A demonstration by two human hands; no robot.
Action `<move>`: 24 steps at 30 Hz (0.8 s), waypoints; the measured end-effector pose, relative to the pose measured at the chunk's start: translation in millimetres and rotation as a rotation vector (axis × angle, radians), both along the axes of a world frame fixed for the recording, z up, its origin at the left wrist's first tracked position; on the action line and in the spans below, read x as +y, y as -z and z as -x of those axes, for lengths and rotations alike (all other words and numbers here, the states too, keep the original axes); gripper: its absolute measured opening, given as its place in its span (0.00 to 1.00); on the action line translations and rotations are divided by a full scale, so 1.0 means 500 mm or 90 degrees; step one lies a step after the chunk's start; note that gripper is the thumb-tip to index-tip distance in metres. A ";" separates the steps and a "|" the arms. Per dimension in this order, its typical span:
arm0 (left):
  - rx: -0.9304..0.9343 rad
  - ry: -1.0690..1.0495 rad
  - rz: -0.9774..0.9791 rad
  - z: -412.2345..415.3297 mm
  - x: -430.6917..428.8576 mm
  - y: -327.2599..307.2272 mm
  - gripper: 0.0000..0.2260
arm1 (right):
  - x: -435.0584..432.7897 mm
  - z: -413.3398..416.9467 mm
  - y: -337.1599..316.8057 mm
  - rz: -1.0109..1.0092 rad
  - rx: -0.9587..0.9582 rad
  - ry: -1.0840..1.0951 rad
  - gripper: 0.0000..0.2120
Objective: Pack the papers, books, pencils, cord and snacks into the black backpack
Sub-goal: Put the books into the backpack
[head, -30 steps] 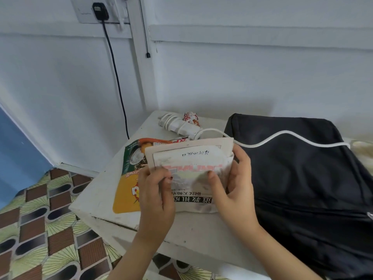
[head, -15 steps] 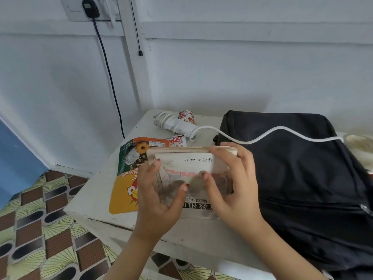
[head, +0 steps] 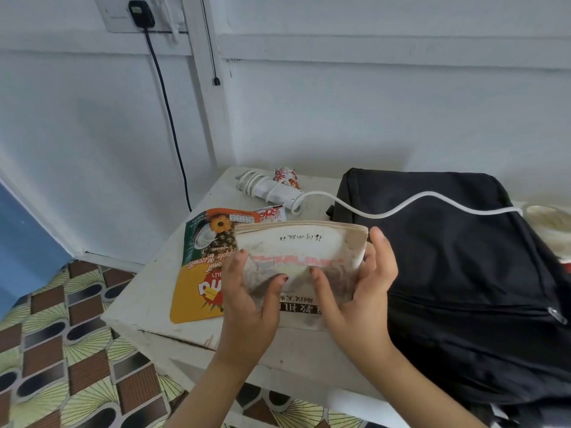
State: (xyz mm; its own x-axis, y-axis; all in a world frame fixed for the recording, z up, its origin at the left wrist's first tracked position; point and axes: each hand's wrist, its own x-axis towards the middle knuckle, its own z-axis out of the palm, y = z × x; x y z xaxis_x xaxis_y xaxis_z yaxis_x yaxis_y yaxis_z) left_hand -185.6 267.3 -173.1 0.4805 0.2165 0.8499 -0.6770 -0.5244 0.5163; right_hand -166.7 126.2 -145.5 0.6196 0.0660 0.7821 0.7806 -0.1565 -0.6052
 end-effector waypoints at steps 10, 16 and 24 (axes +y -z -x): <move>-0.027 -0.007 -0.037 0.003 0.006 0.002 0.24 | -0.011 -0.004 -0.005 0.006 -0.006 -0.016 0.45; 0.003 0.070 -0.064 -0.009 0.021 -0.027 0.26 | -0.042 -0.017 -0.076 0.124 -0.034 0.004 0.31; 0.184 0.284 -0.121 -0.057 0.036 -0.202 0.30 | -0.120 -0.045 -0.256 0.397 0.079 -0.135 0.10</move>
